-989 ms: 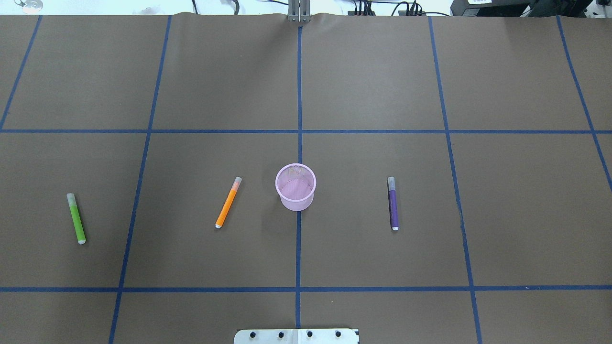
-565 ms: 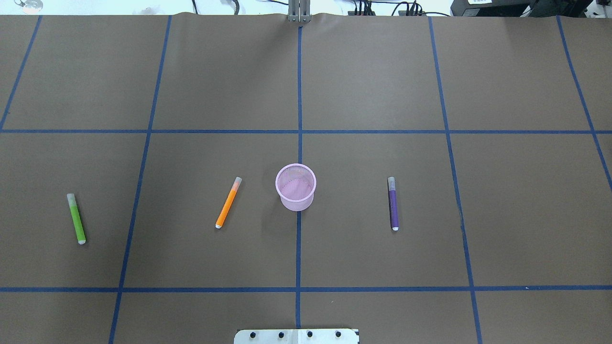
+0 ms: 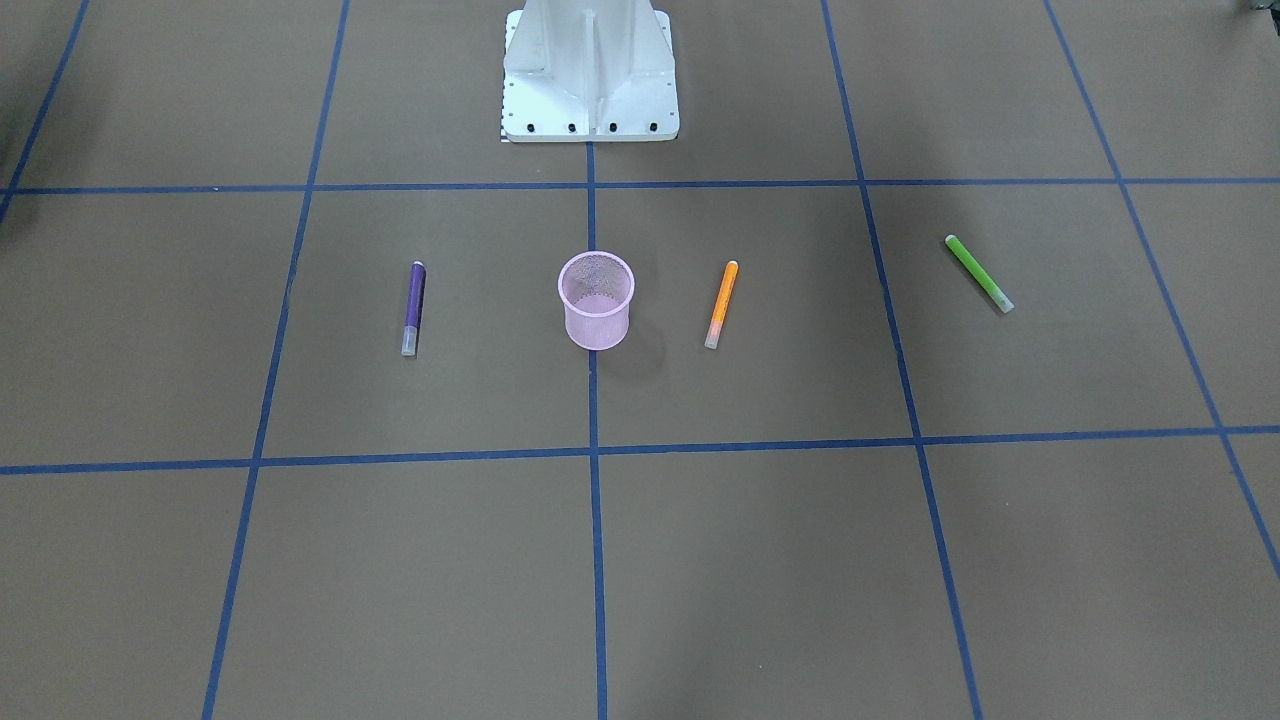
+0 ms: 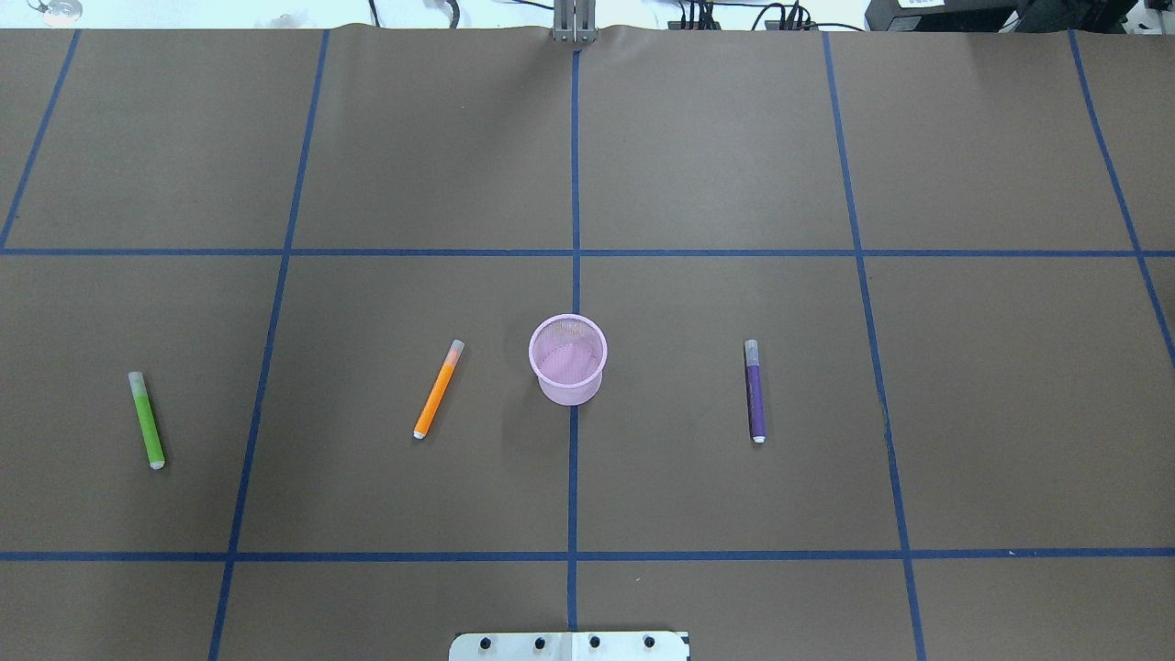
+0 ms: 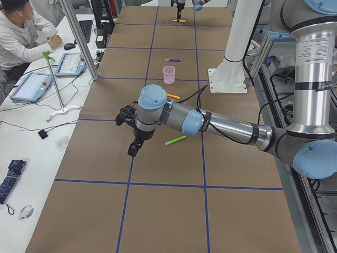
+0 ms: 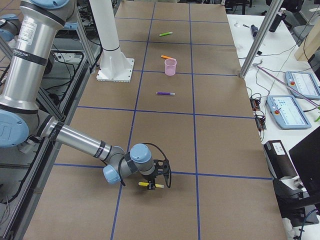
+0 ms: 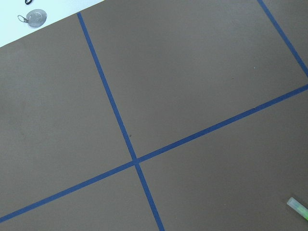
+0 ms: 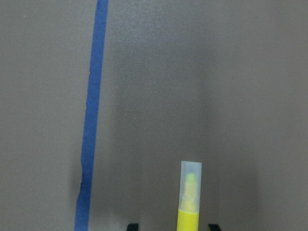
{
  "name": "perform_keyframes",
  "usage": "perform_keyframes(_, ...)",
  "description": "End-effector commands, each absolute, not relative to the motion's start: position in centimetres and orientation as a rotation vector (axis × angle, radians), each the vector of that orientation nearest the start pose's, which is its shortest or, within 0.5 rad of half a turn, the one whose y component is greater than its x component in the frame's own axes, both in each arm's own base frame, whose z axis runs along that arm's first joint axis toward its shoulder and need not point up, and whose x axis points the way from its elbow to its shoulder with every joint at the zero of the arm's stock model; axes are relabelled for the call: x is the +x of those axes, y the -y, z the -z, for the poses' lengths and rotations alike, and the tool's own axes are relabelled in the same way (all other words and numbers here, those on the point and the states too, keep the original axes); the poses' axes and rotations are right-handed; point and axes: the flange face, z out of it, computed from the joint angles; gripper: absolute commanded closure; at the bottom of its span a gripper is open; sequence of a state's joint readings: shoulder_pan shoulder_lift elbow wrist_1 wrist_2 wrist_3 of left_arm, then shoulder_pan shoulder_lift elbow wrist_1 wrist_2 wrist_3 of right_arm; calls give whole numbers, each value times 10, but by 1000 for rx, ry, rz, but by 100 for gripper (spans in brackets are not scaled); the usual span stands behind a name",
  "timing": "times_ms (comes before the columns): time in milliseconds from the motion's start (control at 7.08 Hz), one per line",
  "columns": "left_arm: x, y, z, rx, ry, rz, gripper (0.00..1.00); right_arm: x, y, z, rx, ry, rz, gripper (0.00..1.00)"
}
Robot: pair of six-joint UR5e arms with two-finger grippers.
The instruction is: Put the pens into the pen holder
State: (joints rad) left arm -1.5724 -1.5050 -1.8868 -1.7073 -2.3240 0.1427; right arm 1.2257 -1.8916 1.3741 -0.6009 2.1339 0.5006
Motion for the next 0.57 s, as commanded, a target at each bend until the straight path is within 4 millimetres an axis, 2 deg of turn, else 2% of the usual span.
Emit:
perform_keyframes(0,-66,471,-520,422,-717,-278,0,-37,337,-801,163,670,-23,50)
perform_keyframes(283,-67,470,-521,421,-717,-276,0,-36,335,-804,157,667,-26,54)
perform_keyframes(424,-66,471,-521,420,-717,-278,0,-36,336,-804,159,667,-26,65)
